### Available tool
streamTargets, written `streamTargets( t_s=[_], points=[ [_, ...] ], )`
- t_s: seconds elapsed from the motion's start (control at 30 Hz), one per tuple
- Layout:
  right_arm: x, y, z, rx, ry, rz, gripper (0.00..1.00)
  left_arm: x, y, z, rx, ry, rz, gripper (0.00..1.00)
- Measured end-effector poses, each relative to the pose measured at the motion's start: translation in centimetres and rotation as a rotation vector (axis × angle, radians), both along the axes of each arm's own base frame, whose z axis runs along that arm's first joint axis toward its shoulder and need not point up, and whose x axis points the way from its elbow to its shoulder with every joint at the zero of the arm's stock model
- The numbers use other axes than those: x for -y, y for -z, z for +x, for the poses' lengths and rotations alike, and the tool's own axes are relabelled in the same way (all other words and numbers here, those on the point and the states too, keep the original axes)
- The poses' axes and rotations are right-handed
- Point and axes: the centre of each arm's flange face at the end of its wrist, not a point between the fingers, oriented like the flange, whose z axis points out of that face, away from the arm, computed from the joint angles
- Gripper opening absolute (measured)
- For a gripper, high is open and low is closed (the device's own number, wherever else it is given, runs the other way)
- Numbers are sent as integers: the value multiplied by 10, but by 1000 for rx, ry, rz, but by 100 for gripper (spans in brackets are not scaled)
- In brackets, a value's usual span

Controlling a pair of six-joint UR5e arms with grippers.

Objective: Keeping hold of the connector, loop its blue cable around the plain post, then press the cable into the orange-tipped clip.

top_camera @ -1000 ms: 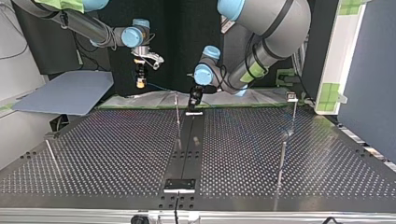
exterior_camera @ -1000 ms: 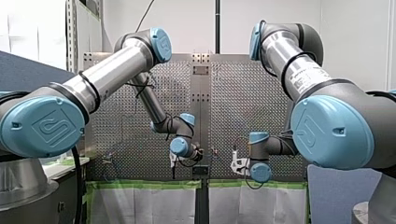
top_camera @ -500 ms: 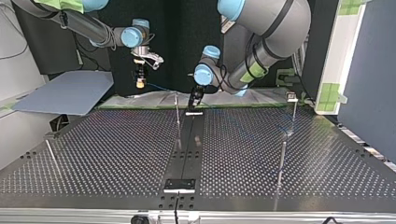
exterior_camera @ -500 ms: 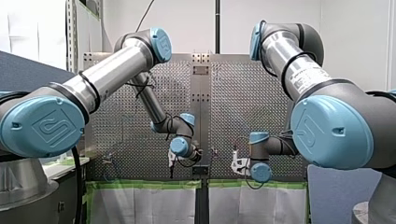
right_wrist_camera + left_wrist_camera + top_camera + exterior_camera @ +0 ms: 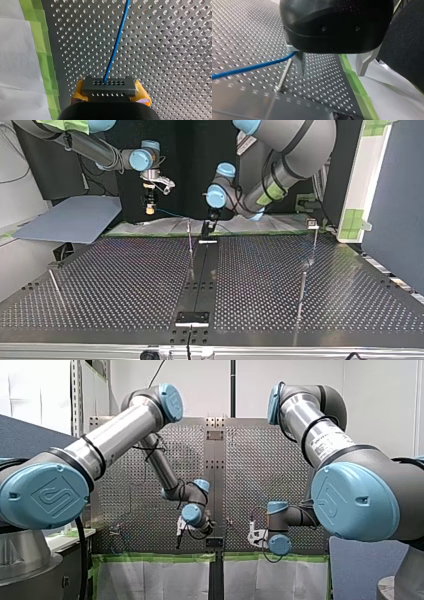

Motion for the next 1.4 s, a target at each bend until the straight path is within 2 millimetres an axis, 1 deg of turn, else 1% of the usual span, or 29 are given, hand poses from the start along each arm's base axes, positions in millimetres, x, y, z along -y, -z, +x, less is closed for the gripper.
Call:
streamTargets(
  t_s=[0.33, 0.5, 0.77, 0.93, 1.0, 1.1, 1.23, 1.4],
  points=[
    [0, 1, 0, -4, 0, 5, 0, -5, -31, -13, 75, 20, -24, 98],
    [-2, 1, 1, -11, -4, 10, 0, -7, -47, -26, 101, 32, -32, 98],
    [-14, 5, 7, -49, -25, 42, 0, -9, -70, -48, 134, 60, -46, 98],
    [-23, 7, 15, -75, -48, 57, 0, -15, -82, -60, 144, 61, -51, 98],
    [-28, 8, 18, -91, -59, 64, 0, -18, -83, -66, 138, 61, -47, 98],
    [-39, 9, 28, -117, -88, 65, 0, -24, -79, -75, 119, 60, -38, 98],
    [-55, 9, 45, -127, -135, 54, 0, -33, -68, -90, 86, 59, -21, 98],
    [-61, 9, 52, -127, -153, 53, 0, -44, -54, -108, 41, 58, 1, 98]
  ],
)
